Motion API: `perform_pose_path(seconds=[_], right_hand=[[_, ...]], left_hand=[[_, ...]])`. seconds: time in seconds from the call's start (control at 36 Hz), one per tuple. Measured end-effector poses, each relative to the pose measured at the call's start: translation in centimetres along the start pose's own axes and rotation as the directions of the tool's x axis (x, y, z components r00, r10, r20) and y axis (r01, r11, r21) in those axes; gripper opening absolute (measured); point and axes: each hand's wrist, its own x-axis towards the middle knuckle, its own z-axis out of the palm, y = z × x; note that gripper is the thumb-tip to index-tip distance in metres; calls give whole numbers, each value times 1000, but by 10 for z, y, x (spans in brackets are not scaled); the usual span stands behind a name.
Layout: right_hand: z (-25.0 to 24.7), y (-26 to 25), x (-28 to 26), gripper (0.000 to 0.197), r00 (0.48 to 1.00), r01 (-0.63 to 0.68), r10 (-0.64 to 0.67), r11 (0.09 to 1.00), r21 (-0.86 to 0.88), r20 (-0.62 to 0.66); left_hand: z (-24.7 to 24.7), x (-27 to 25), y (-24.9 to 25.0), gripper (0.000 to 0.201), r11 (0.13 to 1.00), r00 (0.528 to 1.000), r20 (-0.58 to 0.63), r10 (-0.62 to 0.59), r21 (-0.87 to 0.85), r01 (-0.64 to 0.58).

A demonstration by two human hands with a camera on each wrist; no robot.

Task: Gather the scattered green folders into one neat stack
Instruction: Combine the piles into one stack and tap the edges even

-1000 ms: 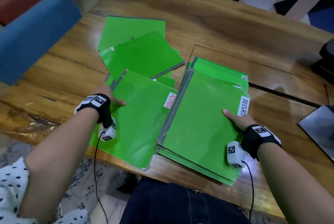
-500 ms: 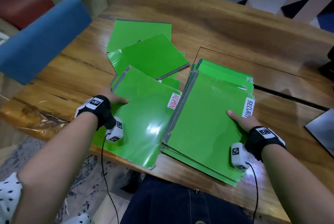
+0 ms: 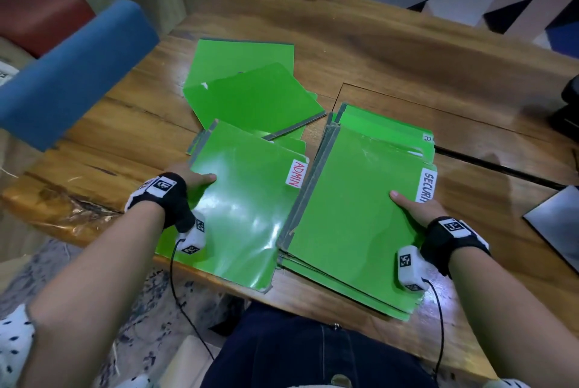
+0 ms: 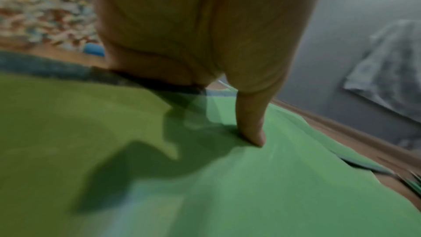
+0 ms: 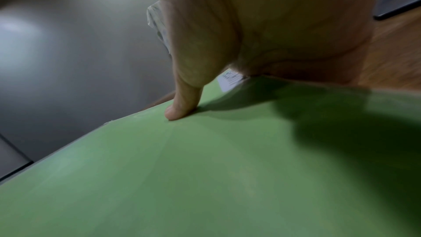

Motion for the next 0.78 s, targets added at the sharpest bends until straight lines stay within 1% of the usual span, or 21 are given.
perform_pose_path(seconds=[0.06,0.11,0.17,0.22,0.28,0.36,0.44,0.5,0.56,0.58,0.64,0.67,0.69,0.72,0.78], right_hand=[[0,0,1,61,1000,-1,1,1000,1,2],[0,1,2,58,1000,-3,3,1000,-5,6],[0,1,2,60,1000,-4,4,1000,-12,6],[0,2,4,64,1000,-4,4,1000,-23,2],[-1,2,5,69,1000,-4,4,999,-39,3],[-1,2,6,83,1000,-26,27,998,-50,13],[0,1,7,89,999,-28,29,998,-60,16],[1,1,8,92,1000,-28,29,998,-57,12],[1,1,8,90,1000,-25,26,998,-52,10],[1,0,8,88,1000,-29,29,998,-50,8],[2,1,8,88,999,-37,37,999,-38,4],[2,1,8,88,999,-36,36,999,-32,0],[2,1,8,88,999,-36,35,999,-25,-4],[2,1,8,87,999,-34,34,999,-10,-8],[3,2,10,86,999,-40,40,999,19,-12]], left_hand=[[-5,-5,3,77,997,999,-24,40,69,-39],[-16,-8,8,74,992,996,-32,79,97,-76],[-30,-9,15,75,986,993,-33,111,126,-106],[-45,-14,23,74,972,990,-37,133,202,-123],[-61,-20,31,71,954,988,-48,144,273,-126],[-81,-31,42,68,926,985,-59,165,353,-134],[-98,-43,55,64,885,973,-109,204,445,-136],[-108,-45,67,68,878,965,-155,212,464,-118],[-113,-48,76,74,857,965,-168,200,507,-89],[-115,-57,81,68,854,961,-186,207,513,-85],[-114,-81,87,42,837,935,-228,272,536,-113],[-112,-88,89,38,826,916,-250,313,547,-132],[-111,-96,92,34,816,903,-274,330,563,-127],[-110,-101,95,35,799,892,-293,344,590,-114],[-112,-105,99,56,790,881,-339,330,610,-62]])
